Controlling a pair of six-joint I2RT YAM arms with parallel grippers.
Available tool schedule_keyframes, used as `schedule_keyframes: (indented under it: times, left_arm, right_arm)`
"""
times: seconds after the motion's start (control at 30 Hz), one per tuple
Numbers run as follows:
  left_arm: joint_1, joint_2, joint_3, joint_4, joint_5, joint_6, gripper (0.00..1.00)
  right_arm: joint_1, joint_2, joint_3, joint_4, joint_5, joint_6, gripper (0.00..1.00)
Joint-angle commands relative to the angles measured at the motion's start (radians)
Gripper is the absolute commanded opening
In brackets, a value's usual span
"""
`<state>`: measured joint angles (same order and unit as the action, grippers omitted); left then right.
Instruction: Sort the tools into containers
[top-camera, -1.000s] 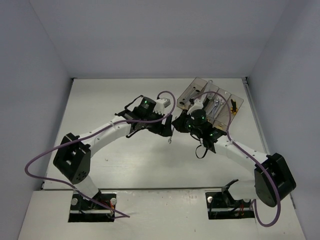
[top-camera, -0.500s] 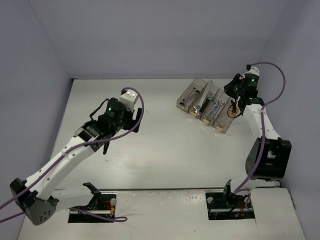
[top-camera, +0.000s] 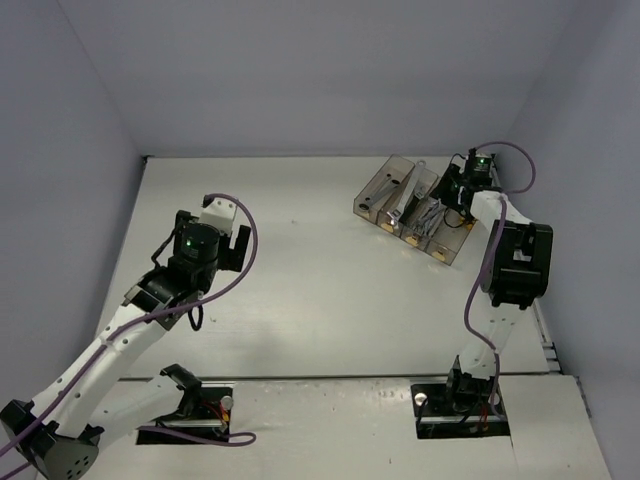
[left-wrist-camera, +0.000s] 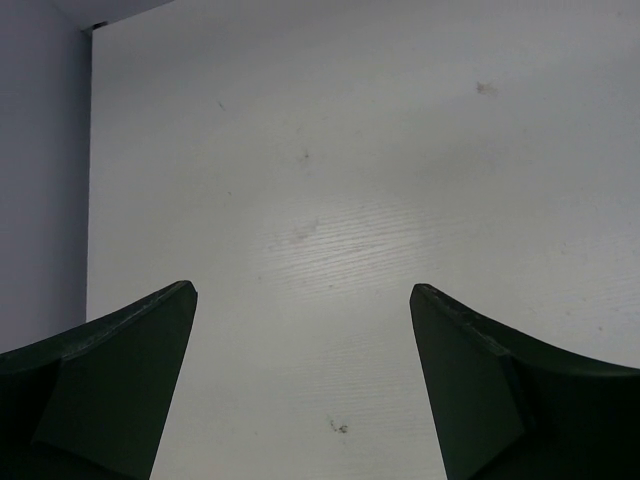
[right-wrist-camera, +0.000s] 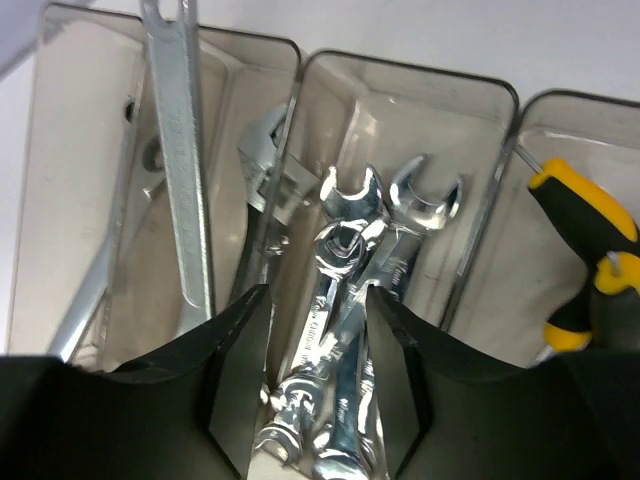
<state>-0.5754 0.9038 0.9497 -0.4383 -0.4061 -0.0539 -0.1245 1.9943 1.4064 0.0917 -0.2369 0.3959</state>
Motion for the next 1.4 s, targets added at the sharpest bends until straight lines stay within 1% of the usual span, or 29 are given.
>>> schedule_keyframes:
  times: [0.0,0.1,0.23,0.3,0.37,0.43,0.53,0.57,0.63,0.73,0.93,1.0,1.07,1.17,1.37]
  left_arm:
    - [0.033,-0.018,0.026,0.062,-0.016,0.011,0.85]
    - [0.035,-0.039,0.023,0.059,-0.016,0.008,0.85]
    - [0.037,-0.07,0.021,0.058,-0.014,0.008,0.85]
    - [0.04,-0.084,0.019,0.059,-0.01,0.009,0.85]
    - [0.042,-0.092,0.02,0.058,-0.006,0.006,0.85]
    - [0.047,-0.103,0.02,0.057,-0.005,0.002,0.85]
    - [0.051,-0.121,0.014,0.056,0.0,-0.003,0.86]
    - [0.052,-0.125,0.013,0.056,0.003,-0.005,0.86]
    - [0.053,-0.135,0.014,0.051,0.012,-0.014,0.86]
    - [0.055,-0.145,0.018,0.039,0.029,-0.032,0.86]
    - [0.055,-0.172,0.021,0.008,0.065,-0.051,0.86]
    - [0.055,-0.186,0.018,-0.002,0.071,-0.054,0.86]
    - [0.055,-0.206,0.013,-0.016,0.078,-0.055,0.86]
    - [0.055,-0.238,0.003,-0.039,0.078,-0.058,0.86]
    - [0.055,-0.319,-0.051,-0.051,0.05,-0.06,0.86]
  right_arm:
    - [0.011,-0.089,0.058,0.027,0.002,-0.012,0.46]
    - [0.006,-0.197,0.012,0.002,0.055,-0.052,0.47]
    - [-0.011,-0.405,-0.098,-0.037,0.125,-0.126,0.49]
    - [-0.013,-0.553,-0.173,-0.066,0.18,-0.164,0.5]
    - [-0.014,-0.714,-0.234,-0.081,0.214,-0.185,0.54]
    - [-0.015,-0.868,-0.304,-0.115,0.229,-0.182,0.61]
    - [-0.013,-1.078,-0.402,-0.164,0.24,-0.165,0.76]
    - [-0.012,-1.127,-0.425,-0.179,0.255,-0.158,0.8]
    - [-0.012,-1.241,-0.484,-0.213,0.263,-0.118,0.9]
    - [-0.012,-1.368,-0.541,-0.268,0.271,-0.062,1.0]
    - [-0.012,-1.59,-0.597,-0.343,0.246,-0.037,1.0]
    - [-0.012,-1.639,-0.609,-0.361,0.236,-0.035,1.0]
    - [-0.012,-1.678,-0.617,-0.382,0.215,-0.036,1.0]
    - [-0.012,-1.727,-0.618,-0.406,0.229,-0.035,1.0]
    - [-0.01,-1.761,-0.619,-0.418,0.27,-0.031,1.0]
